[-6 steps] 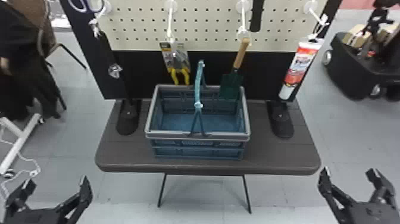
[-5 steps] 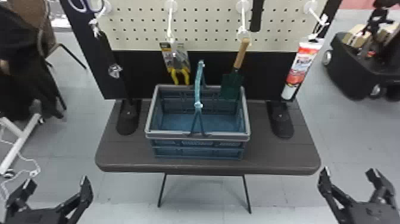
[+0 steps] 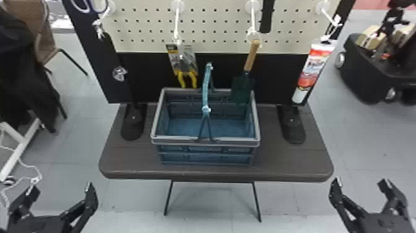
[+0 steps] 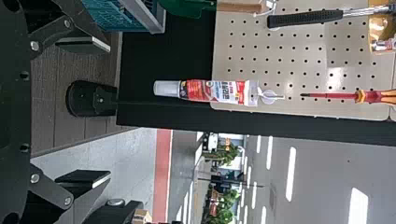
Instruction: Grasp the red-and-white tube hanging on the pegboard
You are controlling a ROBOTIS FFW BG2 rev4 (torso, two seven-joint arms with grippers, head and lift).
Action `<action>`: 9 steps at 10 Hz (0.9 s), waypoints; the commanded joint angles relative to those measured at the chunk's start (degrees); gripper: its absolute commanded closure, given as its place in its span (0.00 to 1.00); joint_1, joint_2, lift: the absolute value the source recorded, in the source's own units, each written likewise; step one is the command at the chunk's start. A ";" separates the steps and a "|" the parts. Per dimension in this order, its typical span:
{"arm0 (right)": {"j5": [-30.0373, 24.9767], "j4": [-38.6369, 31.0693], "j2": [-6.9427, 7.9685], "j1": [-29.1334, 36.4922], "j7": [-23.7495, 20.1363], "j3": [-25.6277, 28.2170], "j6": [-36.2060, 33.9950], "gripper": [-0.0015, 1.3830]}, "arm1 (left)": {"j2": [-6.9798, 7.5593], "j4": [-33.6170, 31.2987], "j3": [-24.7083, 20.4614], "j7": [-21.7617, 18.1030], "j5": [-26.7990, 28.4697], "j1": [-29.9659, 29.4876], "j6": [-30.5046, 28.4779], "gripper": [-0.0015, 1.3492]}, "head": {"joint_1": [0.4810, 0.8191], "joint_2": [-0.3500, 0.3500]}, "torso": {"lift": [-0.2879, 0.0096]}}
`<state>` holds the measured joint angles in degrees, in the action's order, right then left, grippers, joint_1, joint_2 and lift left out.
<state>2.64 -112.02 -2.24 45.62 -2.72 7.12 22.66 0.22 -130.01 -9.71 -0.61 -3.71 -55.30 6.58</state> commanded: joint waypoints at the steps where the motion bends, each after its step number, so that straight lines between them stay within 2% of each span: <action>1: 0.09 0.15 0.05 -0.55 -0.09 0.00 -0.25 0.24 | 0.22 0.00 0.39 0.00 0.02 0.15 -0.34 0.15 | 1.00 0.51 | 0.63; 3: 0.26 1.27 -0.13 -3.26 -2.20 0.09 -1.57 0.24 | 0.66 0.00 0.57 0.00 -0.24 0.27 -0.42 0.15 | 1.00 0.51 | 0.63; 6: -0.53 5.21 -0.30 -9.91 -8.35 2.55 -2.71 0.24 | 0.75 0.00 0.65 0.00 -0.33 0.27 -0.51 0.15 | 1.00 0.51 | 0.63; 7: -1.23 6.05 -0.30 -11.75 -8.44 3.16 -3.24 0.24 | 0.75 0.00 0.57 0.00 -0.42 0.27 -0.42 0.15 | 1.00 0.51 | 0.63; 9: -2.11 10.13 -0.48 -18.40 -12.57 5.71 -4.38 0.24 | 0.84 0.00 0.57 0.00 -0.50 0.27 -0.42 0.15 | 1.00 0.51 | 0.63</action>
<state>0.65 -103.10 -2.66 29.18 -15.23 12.16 18.50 0.99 -130.01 -9.18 -0.61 -4.21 -55.03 6.15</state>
